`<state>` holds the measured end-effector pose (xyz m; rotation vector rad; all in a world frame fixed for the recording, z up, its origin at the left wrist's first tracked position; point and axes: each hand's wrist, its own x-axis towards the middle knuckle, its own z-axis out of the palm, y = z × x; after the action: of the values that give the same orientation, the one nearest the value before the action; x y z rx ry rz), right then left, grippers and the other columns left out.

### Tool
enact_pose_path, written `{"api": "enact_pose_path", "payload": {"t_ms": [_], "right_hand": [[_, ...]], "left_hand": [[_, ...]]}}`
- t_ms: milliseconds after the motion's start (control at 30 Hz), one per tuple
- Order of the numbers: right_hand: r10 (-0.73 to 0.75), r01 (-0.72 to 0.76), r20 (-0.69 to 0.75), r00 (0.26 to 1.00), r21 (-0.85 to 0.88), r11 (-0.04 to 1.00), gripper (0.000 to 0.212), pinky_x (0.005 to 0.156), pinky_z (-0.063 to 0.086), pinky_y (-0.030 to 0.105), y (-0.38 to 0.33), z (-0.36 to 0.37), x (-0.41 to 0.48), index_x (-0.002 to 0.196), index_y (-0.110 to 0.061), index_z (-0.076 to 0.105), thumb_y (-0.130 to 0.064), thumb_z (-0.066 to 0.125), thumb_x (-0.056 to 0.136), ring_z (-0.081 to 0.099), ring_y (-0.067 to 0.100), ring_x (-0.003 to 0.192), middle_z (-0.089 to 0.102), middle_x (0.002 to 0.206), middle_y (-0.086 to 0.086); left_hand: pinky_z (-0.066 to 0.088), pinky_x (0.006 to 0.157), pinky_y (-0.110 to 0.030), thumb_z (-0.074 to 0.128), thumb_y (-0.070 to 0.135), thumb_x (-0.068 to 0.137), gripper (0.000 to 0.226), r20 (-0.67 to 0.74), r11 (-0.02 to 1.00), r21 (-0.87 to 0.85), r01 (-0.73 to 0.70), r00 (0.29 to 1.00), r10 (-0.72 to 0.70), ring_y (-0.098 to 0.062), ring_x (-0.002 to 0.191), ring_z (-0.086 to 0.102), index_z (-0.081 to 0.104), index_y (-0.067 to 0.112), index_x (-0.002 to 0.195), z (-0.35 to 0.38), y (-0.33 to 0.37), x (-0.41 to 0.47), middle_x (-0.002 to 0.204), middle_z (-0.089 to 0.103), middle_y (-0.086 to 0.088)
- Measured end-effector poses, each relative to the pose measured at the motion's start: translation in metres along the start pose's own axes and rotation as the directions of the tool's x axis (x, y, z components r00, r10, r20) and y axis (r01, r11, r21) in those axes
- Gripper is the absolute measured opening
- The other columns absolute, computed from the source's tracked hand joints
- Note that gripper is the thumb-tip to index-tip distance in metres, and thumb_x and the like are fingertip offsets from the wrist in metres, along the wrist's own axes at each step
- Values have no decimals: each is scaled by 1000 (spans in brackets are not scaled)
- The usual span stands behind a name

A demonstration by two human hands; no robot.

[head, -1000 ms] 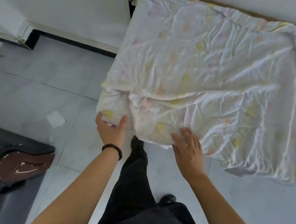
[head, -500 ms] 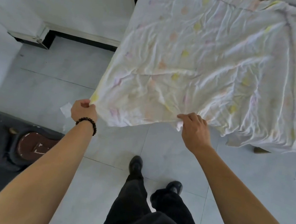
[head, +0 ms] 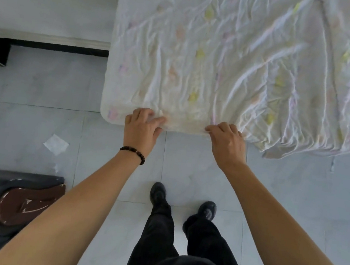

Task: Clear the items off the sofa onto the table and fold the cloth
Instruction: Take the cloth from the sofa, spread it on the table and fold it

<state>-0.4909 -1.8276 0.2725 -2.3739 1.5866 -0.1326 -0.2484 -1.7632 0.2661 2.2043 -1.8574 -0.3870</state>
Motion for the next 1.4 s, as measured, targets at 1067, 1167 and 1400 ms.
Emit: {"api": "enact_pose_path", "payload": {"t_ms": [1067,1167,1400], "right_hand": [[258,-420,466,846,287,861,30,74,41,28,422,-160,122,118,-22,62,-41,57,95,63,19,95,67,105,-4],[184,-501,593,784,431,750,24,79,49,29,432,-174,137,108,-20,64,-38,62,93,63,14,87,67,98,-7],[64,-774,793,606,606,-185,37,83,60,36,444,-193,160,125,-4,61,-10,69,90,71,24,93,71,117,12]], "left_hand": [[8,113,-61,52,34,88,67,133,846,123,519,836,-532,-40,146,8,32,17,148,128,410,83,158,13,-21],[36,95,-49,48,55,86,51,49,930,50,364,929,-367,-37,117,45,60,16,117,134,465,106,125,51,-14],[41,83,-34,47,37,95,26,191,821,62,567,801,-568,-24,100,46,67,23,104,144,545,149,108,53,-3]]}}
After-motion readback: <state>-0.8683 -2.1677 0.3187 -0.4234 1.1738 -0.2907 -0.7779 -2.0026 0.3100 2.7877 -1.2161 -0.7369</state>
